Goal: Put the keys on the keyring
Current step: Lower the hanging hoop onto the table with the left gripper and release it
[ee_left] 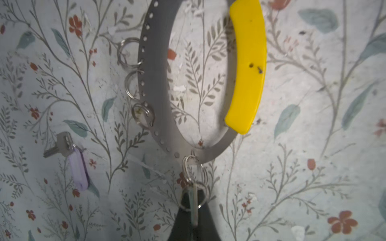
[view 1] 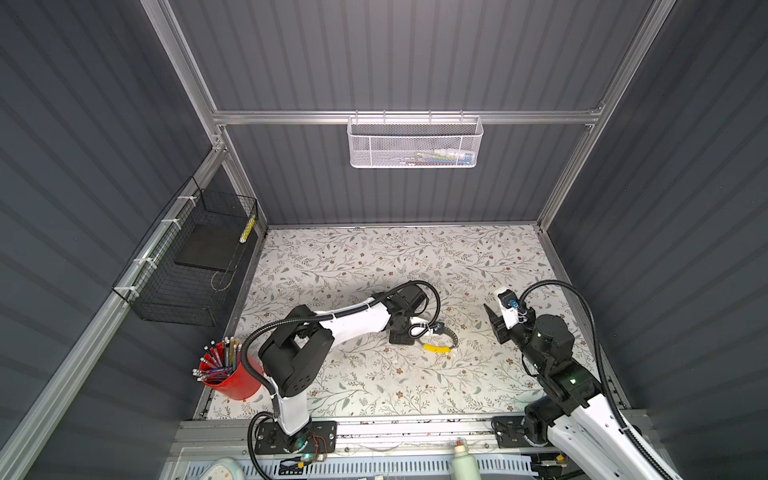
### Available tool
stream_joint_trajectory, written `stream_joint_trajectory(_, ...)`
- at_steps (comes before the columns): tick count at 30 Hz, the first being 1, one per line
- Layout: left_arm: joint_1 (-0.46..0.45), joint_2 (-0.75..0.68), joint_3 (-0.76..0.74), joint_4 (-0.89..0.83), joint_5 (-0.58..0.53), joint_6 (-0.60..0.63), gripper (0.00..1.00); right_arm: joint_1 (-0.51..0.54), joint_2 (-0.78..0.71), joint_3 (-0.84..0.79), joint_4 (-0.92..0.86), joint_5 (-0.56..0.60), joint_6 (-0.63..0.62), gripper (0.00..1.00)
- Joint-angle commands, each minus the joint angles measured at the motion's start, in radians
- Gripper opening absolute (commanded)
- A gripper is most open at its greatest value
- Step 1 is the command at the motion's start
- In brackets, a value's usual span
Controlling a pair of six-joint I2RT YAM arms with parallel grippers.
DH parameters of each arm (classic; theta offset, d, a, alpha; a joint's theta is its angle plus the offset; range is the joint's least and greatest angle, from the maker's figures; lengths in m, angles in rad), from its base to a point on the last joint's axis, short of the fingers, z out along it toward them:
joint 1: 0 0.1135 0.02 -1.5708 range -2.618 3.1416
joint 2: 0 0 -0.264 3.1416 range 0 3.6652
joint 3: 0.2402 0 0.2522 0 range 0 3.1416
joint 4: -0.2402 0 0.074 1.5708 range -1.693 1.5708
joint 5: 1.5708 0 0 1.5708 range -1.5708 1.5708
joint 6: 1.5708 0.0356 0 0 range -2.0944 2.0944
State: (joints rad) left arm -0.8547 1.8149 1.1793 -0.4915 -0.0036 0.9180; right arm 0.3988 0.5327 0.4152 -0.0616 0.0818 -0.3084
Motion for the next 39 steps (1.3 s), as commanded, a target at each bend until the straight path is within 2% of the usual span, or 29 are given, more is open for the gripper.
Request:
stream_joint_trajectory(1,0.013,-0.004,-0.023,0.012,-0.050,0.042,0.01,-0.002,0.010,0.025,-0.020,-0.013,-0.031,0.54)
stream_joint_trajectory(10,0.026,0.042,-0.047,-0.012,-0.155,0.035,0.05,-0.002,0.037,0.003,-0.015,-0.013,-0.061,0.54)
stream_joint_trajectory(16,0.038,0.077,-0.047,-0.015,-0.221,0.010,0.23,-0.002,0.046,0.002,-0.013,0.003,-0.067,0.55)
stream_joint_trajectory(18,0.043,0.090,-0.043,-0.015,-0.252,0.004,0.25,-0.003,0.052,0.001,-0.014,0.011,-0.070,0.55)
stream_joint_trajectory(22,0.058,0.091,-0.038,-0.006,-0.297,-0.030,0.41,-0.003,0.054,0.002,-0.016,0.028,-0.067,0.56)
stream_joint_trajectory(28,0.097,-0.003,-0.050,0.016,-0.329,-0.104,0.48,-0.003,0.043,0.004,-0.024,0.047,-0.069,0.57)
stream_joint_trajectory(32,0.150,-0.106,-0.051,0.070,-0.253,-0.218,0.53,-0.003,0.054,0.021,-0.029,0.000,-0.044,0.58)
stream_joint_trajectory(36,0.213,-0.156,-0.029,0.128,-0.106,-0.354,0.54,-0.003,0.122,0.064,-0.050,-0.102,0.008,0.57)
stream_joint_trajectory(39,0.230,-0.164,-0.021,0.173,-0.009,-0.403,0.54,-0.004,0.210,0.109,-0.087,-0.237,0.041,0.56)
